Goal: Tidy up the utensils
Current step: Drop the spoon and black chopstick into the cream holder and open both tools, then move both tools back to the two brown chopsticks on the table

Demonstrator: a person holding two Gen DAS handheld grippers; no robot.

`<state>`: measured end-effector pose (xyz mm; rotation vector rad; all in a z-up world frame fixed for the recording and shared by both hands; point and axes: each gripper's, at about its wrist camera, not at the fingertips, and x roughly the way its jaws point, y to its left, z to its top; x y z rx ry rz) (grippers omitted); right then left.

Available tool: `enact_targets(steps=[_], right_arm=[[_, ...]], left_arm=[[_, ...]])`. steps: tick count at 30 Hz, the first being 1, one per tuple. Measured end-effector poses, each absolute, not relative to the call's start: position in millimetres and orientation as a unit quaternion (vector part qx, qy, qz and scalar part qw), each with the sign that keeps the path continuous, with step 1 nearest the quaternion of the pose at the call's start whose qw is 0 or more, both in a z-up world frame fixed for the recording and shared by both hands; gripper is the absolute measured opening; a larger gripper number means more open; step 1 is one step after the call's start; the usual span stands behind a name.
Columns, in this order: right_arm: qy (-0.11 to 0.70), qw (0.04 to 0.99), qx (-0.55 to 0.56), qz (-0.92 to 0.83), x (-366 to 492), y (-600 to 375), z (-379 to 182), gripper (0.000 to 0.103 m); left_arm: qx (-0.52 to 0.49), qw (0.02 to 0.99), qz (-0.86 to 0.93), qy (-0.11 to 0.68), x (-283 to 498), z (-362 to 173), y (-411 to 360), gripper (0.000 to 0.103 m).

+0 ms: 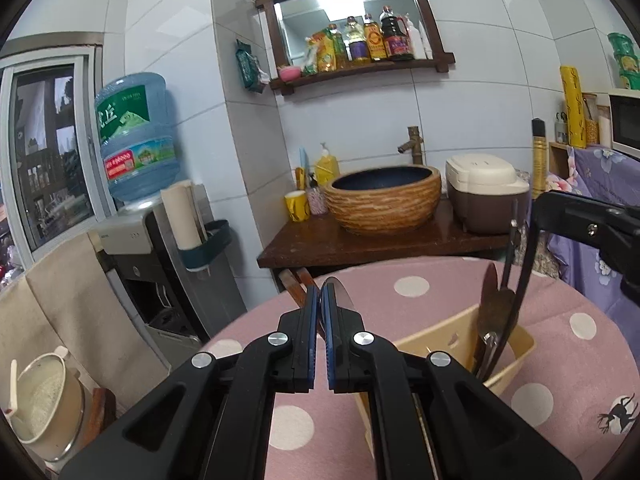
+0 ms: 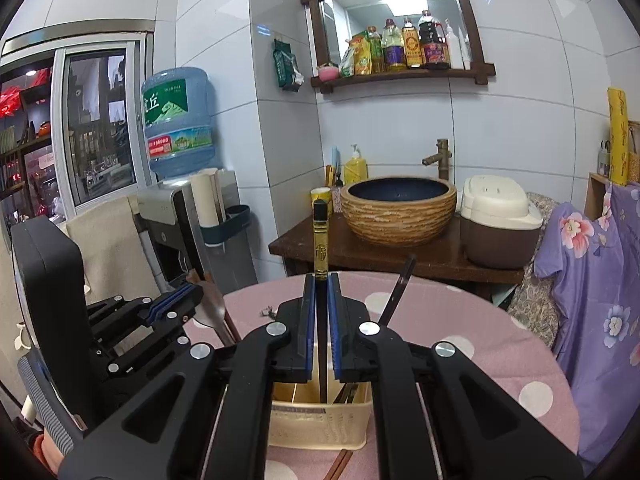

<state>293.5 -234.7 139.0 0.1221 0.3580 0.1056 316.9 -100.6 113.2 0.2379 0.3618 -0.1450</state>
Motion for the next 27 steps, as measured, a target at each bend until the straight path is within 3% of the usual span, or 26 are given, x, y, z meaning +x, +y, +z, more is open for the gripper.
enact_targets(steps=[19, 21, 23, 24, 27], right_arm=[[0.205, 0.974, 0.07, 0.066, 283.3, -237.7, 93.7, 0.003], [0.204, 0.974, 0.066, 0.067, 279.1, -237.2, 92.2, 0.003], [0.198, 0.976, 0.06, 0.064, 271.6, -235.8, 91.5, 0.005], [0.197, 0.977, 0.058, 0.063, 267.9, -235.3, 90.9, 0.01], [0.192, 0.977, 0.07, 0.063, 253.1, -238.6, 87.9, 0.046]], left_arm=[[0.092, 0.967, -0.127, 0.199, 294.5, 74.7, -100.4, 0.008], [0.089, 0.968, -0.13, 0.197, 288.5, 73.7, -97.7, 0.015], [0.082, 0.968, -0.133, 0.195, 281.2, 72.3, -93.2, 0.044], [0.075, 0.969, -0.135, 0.193, 276.8, 71.6, -90.1, 0.05], [0.067, 0.97, -0.134, 0.192, 261.9, 68.3, -81.7, 0.063]])
